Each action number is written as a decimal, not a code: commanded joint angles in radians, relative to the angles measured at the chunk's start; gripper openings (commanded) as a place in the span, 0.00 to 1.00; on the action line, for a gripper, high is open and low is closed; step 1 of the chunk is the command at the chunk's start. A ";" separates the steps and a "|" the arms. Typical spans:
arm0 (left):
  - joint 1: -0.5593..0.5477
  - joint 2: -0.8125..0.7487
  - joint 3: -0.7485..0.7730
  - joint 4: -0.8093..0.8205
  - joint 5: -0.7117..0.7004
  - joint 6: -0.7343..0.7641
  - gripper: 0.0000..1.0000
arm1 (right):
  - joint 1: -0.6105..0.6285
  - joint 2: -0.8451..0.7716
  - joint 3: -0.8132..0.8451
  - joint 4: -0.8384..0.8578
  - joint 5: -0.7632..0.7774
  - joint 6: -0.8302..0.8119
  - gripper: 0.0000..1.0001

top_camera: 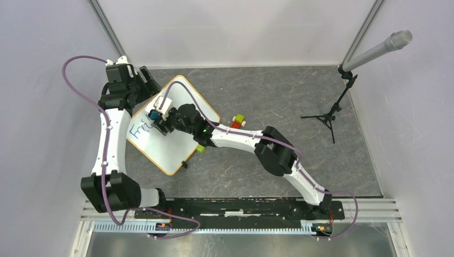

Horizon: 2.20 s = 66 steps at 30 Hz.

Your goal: Erase the whiteboard

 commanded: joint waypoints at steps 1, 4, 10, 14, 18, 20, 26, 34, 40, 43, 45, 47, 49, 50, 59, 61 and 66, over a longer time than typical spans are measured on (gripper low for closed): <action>-0.002 -0.126 0.001 -0.081 -0.073 -0.035 0.85 | -0.029 -0.166 -0.137 0.045 -0.004 0.041 0.68; -0.003 -0.182 -0.026 -0.161 -0.085 -0.046 0.84 | -0.084 -0.284 -0.300 0.086 0.011 0.102 0.74; -0.029 -0.303 -0.119 -0.264 -0.066 -0.064 0.80 | -0.171 -0.480 -0.642 0.191 0.043 0.099 0.81; -0.069 -0.334 -0.170 -0.306 -0.130 -0.087 0.74 | -0.176 -0.510 -0.716 0.118 0.028 0.027 0.79; -0.120 -0.330 -0.177 -0.329 -0.162 -0.113 0.71 | -0.178 -0.584 -0.893 0.138 0.036 0.024 0.78; -0.179 -0.328 -0.174 -0.333 -0.217 -0.131 0.70 | -0.179 -0.602 -0.975 0.140 0.081 0.072 0.78; -0.336 -0.251 -0.134 -0.361 -0.417 -0.231 0.70 | -0.176 -0.569 -0.913 -0.042 0.113 0.125 0.67; -0.381 -0.235 -0.105 -0.369 -0.559 -0.351 0.70 | -0.166 -0.519 -0.885 -0.065 0.051 0.017 0.59; -0.381 -0.188 -0.088 -0.373 -0.563 -0.398 0.70 | -0.157 -0.435 -0.821 -0.082 0.052 0.031 0.59; -0.381 -0.170 -0.086 -0.370 -0.576 -0.419 0.70 | -0.148 -0.397 -0.784 -0.100 0.062 0.034 0.59; -0.381 -0.156 -0.081 -0.372 -0.597 -0.430 0.70 | -0.144 -0.384 -0.773 -0.106 0.081 0.041 0.59; -0.381 -0.139 -0.077 -0.371 -0.602 -0.432 0.70 | -0.143 -0.371 -0.761 -0.110 0.106 0.050 0.59; -0.381 -0.124 -0.076 -0.372 -0.603 -0.437 0.70 | -0.144 -0.358 -0.748 -0.114 0.105 0.051 0.58; -0.381 -0.114 -0.076 -0.371 -0.607 -0.439 0.70 | -0.144 -0.351 -0.738 -0.121 0.104 0.051 0.57; -0.381 -0.040 -0.051 -0.368 -0.657 -0.446 0.70 | -0.142 -0.318 -0.687 -0.153 0.109 0.068 0.47; -0.381 -0.027 -0.046 -0.363 -0.665 -0.441 0.69 | -0.141 -0.314 -0.678 -0.161 0.110 0.071 0.41; -0.381 -0.011 -0.055 -0.338 -0.681 -0.442 0.66 | -0.141 -0.305 -0.664 -0.173 0.124 0.073 0.32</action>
